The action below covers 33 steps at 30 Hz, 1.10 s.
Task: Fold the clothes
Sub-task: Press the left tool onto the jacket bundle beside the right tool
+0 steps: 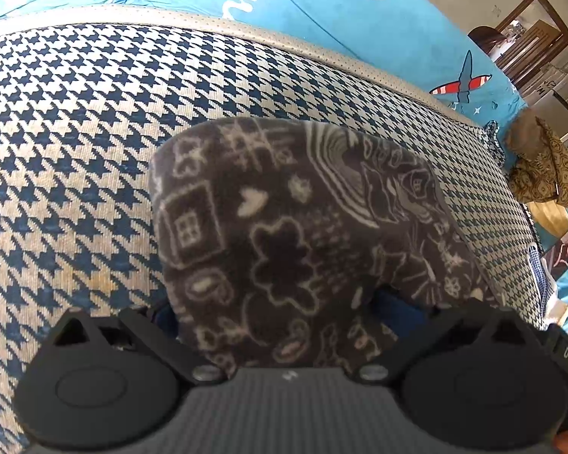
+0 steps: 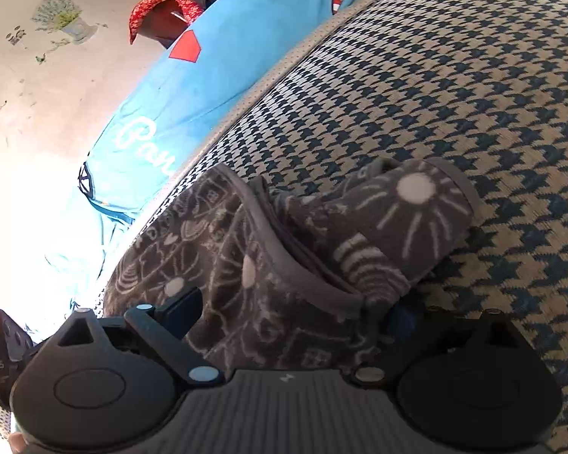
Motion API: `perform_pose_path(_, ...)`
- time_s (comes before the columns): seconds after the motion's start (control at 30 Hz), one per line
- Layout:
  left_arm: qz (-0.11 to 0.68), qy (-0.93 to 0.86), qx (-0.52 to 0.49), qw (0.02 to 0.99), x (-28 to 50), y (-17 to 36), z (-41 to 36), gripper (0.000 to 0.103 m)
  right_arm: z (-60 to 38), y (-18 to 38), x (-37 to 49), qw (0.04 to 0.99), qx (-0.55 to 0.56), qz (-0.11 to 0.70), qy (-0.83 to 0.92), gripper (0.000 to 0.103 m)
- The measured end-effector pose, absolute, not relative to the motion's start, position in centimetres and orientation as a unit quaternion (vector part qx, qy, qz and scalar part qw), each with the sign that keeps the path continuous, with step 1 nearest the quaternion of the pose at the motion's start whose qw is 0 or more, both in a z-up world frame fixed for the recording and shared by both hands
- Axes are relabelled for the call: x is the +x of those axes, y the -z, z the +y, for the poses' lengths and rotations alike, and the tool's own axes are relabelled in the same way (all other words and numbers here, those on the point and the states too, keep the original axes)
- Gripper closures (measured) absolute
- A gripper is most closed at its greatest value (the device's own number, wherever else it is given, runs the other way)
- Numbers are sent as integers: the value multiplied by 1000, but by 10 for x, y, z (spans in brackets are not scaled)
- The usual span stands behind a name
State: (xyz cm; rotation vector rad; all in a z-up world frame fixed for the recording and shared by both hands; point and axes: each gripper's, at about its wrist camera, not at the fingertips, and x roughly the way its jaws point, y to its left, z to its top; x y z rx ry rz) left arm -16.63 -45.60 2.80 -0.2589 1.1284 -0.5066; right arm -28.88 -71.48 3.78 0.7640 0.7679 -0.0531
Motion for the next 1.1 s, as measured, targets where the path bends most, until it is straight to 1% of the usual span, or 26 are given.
perform_pose_path(0.1,528,236,-123,806,-165,-27,-458,0,-712,-39,-289,861,353,366,28,7)
perform_pose_path(0.27,527,221,-114,813,-162,-29,-473,0,-708,-38,-286,868,339,361,34,13)
perform_pose_path(0.3,523,221,-111,816,-164,-29,-474,0,-706,-38,-285,870,336,359,37,22)
perform_pose_path(0.33,519,221,-107,819,-166,-30,-474,0,-705,-38,-284,872,331,358,39,26)
perform_pose_path(0.37,514,222,-104,822,-168,-31,-474,0,-704,-39,-284,874,326,357,39,27)
perform_pose_path(0.43,505,222,-97,828,-171,-33,-475,1,-703,-39,-283,878,317,356,40,35)
perform_pose_path(0.47,501,223,-94,831,-173,-34,-475,3,-703,-39,-283,880,313,356,39,36)
perform_pose_path(0.5,496,223,-90,834,-175,-35,-475,5,-703,-40,-283,882,309,354,37,40)
perform_pose_path(0.53,492,223,-87,837,-177,-36,-475,9,-702,-41,-284,884,306,352,35,46)
perform_pose_path(0.63,477,222,-76,847,-184,-41,-476,21,-699,-47,-285,895,286,340,25,58)
perform_pose_path(0.67,470,221,-72,852,-187,-44,-475,25,-697,-49,-285,900,274,337,24,59)
perform_pose_path(0.77,453,216,-59,863,-195,-52,-474,34,-689,-56,-286,913,246,325,22,63)
perform_pose_path(0.83,443,210,-49,870,-201,-58,-473,35,-686,-60,-286,919,234,315,19,64)
perform_pose_path(1.1,403,172,-17,899,-222,-84,-455,36,-674,-73,-286,933,218,287,-17,66)
